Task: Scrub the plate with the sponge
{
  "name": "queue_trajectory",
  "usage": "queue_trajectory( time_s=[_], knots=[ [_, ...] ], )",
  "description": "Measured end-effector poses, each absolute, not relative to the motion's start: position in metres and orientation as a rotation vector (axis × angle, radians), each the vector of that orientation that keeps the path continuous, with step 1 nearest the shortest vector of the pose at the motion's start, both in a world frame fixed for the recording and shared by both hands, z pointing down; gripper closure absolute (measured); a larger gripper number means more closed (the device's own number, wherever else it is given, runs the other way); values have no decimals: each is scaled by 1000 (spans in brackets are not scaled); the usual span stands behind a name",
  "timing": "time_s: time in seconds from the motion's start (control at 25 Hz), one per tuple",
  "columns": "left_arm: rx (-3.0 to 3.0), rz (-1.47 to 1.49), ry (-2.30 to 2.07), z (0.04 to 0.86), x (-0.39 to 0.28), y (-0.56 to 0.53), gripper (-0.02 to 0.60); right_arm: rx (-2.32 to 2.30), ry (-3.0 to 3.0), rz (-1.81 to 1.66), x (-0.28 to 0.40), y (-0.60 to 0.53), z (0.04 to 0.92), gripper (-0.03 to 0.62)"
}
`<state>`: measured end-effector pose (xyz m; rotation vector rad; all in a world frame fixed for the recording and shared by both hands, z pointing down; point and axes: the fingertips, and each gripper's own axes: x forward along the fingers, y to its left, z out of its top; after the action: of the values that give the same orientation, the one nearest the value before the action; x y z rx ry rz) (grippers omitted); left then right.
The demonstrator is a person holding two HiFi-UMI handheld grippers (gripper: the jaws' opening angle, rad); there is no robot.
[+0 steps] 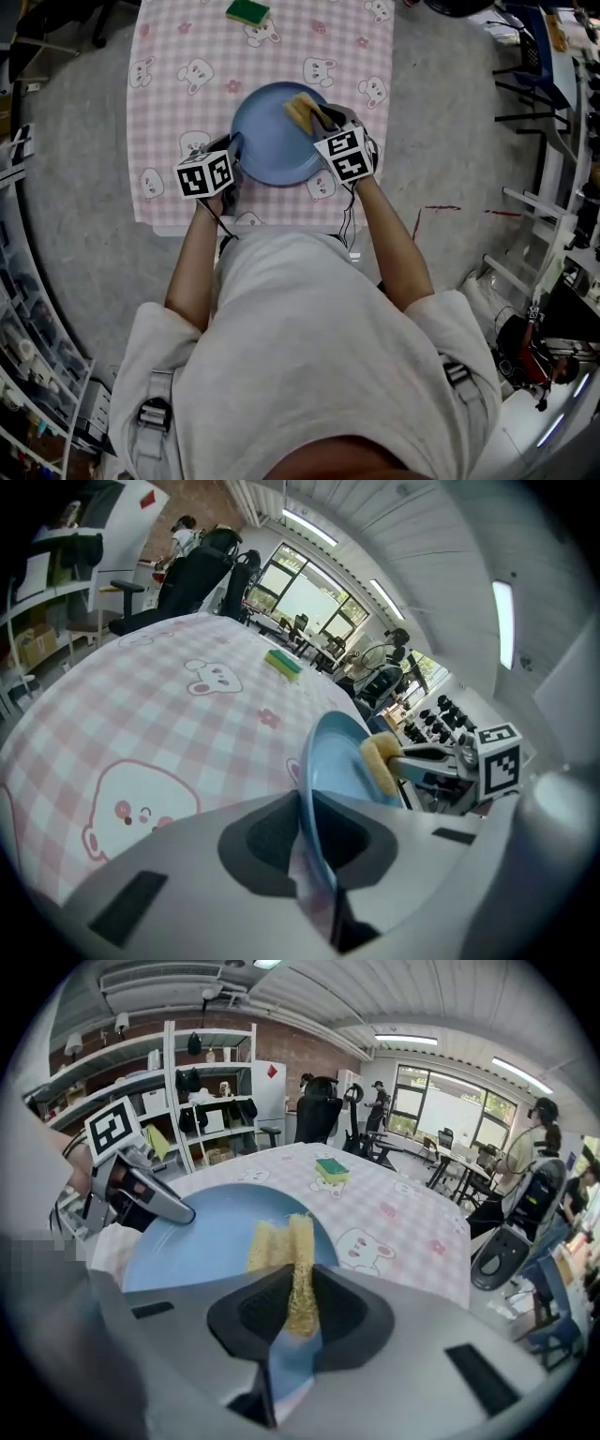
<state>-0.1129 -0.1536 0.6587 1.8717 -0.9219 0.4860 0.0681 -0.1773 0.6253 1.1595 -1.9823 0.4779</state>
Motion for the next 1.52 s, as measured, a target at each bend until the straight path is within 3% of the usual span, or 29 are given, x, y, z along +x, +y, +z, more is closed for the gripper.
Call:
queue_trajectory(
  time_s=[0.72,1.52],
  knots=[
    [1934,455,-881,639,-102,-152,531,1070,-1971,399,40,-196,642,533],
    [1918,393,-861,631,-111,-159,522,750,-2055,225,-47,-156,641,533]
  ],
)
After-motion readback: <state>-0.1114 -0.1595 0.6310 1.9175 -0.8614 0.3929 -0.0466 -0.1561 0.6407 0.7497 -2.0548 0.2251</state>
